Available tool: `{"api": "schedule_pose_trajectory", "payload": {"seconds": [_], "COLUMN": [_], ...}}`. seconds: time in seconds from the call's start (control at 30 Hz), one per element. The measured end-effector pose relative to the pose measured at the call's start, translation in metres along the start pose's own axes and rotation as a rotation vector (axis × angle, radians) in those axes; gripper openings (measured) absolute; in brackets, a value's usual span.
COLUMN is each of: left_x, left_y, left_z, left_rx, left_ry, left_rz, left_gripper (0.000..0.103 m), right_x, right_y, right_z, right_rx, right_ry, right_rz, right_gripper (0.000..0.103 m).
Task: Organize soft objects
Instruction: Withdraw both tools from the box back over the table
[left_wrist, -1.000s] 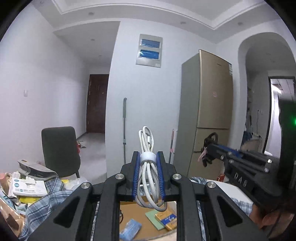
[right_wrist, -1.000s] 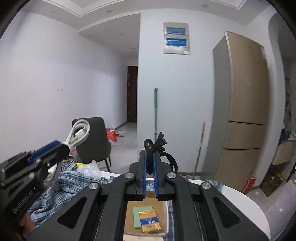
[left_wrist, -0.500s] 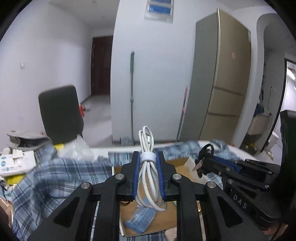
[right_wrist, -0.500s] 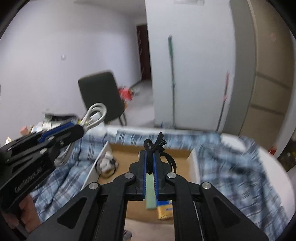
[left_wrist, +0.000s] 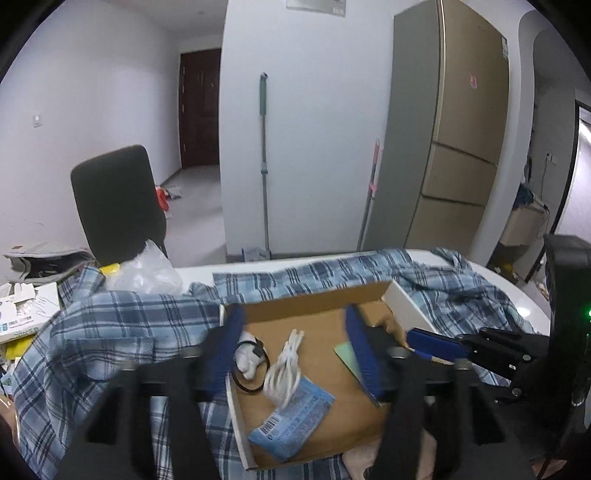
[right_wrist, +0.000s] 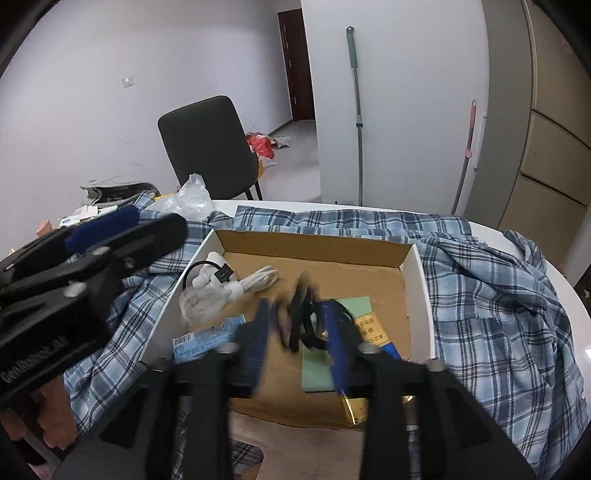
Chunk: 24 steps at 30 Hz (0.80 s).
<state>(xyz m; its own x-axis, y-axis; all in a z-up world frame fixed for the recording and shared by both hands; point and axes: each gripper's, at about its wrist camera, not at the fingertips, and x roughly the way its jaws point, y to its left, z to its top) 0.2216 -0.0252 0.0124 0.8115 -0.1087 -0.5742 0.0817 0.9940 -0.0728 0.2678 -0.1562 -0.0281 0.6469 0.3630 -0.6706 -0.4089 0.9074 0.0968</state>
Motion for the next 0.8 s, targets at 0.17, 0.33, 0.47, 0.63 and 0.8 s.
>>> {"api": "schedule_pose_trajectory", "payload": {"seconds": [0.17, 0.33, 0.47, 0.63, 0.8], "left_x": [-0.010, -0.019, -0.038, -0.085, -0.129], "left_y": [0.008, 0.009, 0.006, -0.001, -0.010], "left_z": [0.006, 0.010, 0.016, 0.025, 0.022], "left_rx": [-0.010, -0.019, -0.020, -0.037, 0.010], "left_ry": [-0.041, -0.063, -0.102, -0.202, -0.259], "left_rz": [0.009, 0.008, 0.000, -0.010, -0.006], "left_gripper": [0.061, 0.061, 0.061, 0.061, 0.061], "right_x": [-0.011, -0.029, -0.053, -0.093, -0.134], "right_y": [-0.004, -0.003, 0.000, 0.011, 0.023], "right_z": [0.003, 0.010, 0.016, 0.013, -0.003], "right_rx": [0.024, 0.022, 0.020, -0.005, -0.036], "right_ry": [-0.025, -0.063, -0.110, -0.173, -0.239], "right_rz": [0.017, -0.004, -0.025, -0.034, -0.056], "right_gripper": [0.062, 0.062, 0.062, 0.062, 0.062]}}
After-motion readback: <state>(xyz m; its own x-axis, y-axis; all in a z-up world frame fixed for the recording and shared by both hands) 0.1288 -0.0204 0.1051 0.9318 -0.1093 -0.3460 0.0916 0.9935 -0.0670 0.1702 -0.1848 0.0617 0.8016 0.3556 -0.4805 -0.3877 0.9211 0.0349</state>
